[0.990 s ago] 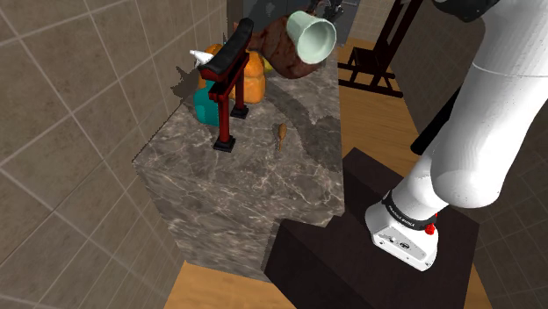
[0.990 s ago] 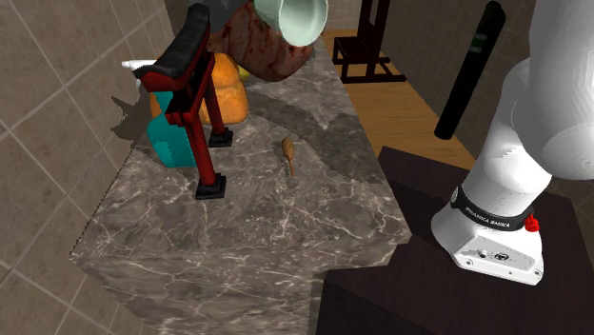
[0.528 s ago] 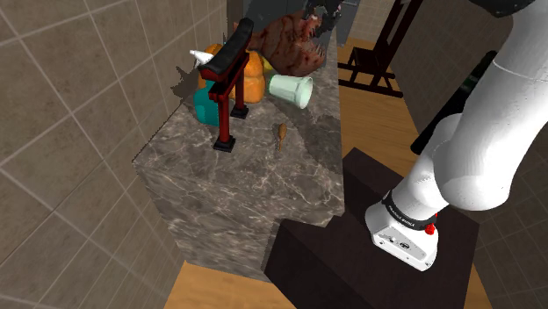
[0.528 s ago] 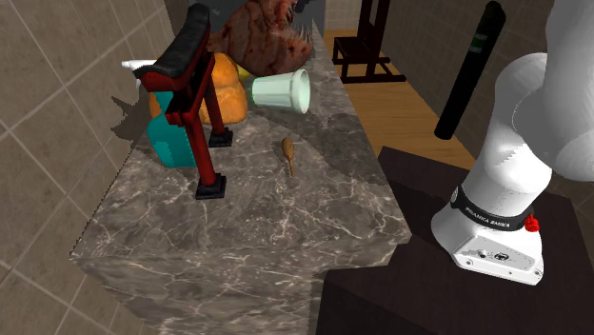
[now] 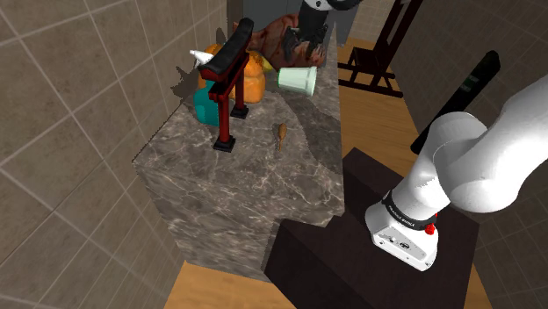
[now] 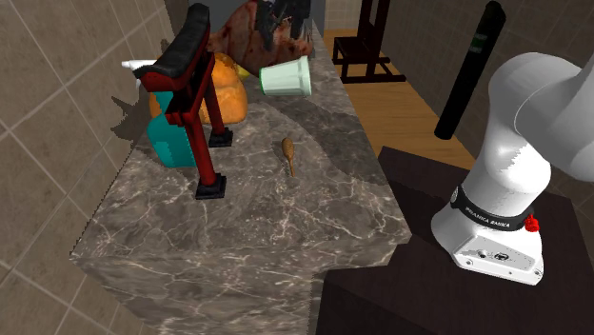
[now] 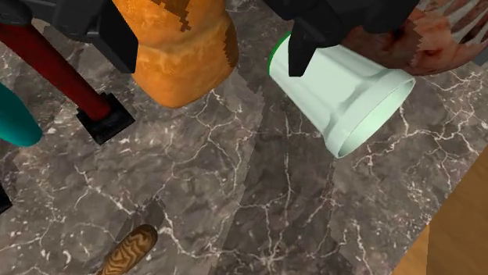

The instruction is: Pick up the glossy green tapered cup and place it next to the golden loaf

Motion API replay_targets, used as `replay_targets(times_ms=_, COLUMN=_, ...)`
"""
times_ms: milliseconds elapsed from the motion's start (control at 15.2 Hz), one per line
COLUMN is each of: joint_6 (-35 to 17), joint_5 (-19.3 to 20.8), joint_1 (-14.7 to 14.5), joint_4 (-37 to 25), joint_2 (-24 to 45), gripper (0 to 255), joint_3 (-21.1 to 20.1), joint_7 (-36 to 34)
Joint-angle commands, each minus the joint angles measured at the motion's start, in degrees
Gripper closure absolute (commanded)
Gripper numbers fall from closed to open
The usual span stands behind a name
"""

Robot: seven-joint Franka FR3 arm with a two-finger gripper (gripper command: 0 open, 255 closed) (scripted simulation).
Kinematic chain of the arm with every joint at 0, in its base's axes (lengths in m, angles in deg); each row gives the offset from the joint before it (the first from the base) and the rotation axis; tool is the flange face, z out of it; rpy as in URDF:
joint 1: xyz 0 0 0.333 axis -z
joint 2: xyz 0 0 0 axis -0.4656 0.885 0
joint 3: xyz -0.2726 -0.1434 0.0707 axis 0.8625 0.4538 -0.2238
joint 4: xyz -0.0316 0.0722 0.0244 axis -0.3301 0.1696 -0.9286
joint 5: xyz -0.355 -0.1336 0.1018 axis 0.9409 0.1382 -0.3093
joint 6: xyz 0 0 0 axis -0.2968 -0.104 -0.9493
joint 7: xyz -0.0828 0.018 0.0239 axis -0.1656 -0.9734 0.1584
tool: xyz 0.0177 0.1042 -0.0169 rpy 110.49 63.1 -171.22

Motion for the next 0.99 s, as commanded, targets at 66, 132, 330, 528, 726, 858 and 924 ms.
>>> replay_targets(times_ms=66, joint_6=-6.91, joint_5=19.25, joint_1=3.76, joint_4=6.49, joint_2=0.88, gripper=0, joint_3=-8.42, joint_7=-14.86)
replay_targets(times_ms=132, joint_6=-7.72, joint_5=19.42, joint_1=3.79, joint_4=6.67, joint_2=1.45, gripper=0, joint_3=-8.09, joint_7=-14.93)
replay_targets(times_ms=330, joint_6=-10.18, joint_5=19.86, joint_1=4.08, joint_4=7.12, joint_2=3.27, gripper=0, joint_3=-7.29, joint_7=-15.13)
replay_targets(times_ms=528, joint_6=-13.15, joint_5=20.31, joint_1=4.49, joint_4=7.51, joint_2=5.61, gripper=0, joint_3=-6.42, joint_7=-15.34)
replay_targets(times_ms=726, joint_6=-13.15, joint_5=20.31, joint_1=4.49, joint_4=7.51, joint_2=5.61, gripper=0, joint_3=-6.42, joint_7=-15.34)
replay_targets(times_ms=858, joint_6=-13.15, joint_5=20.31, joint_1=4.49, joint_4=7.51, joint_2=5.61, gripper=0, joint_3=-6.42, joint_7=-15.34)
replay_targets(times_ms=924, joint_6=-13.15, joint_5=20.31, joint_1=4.49, joint_4=7.51, joint_2=5.61, gripper=0, joint_3=-6.42, joint_7=-15.34)
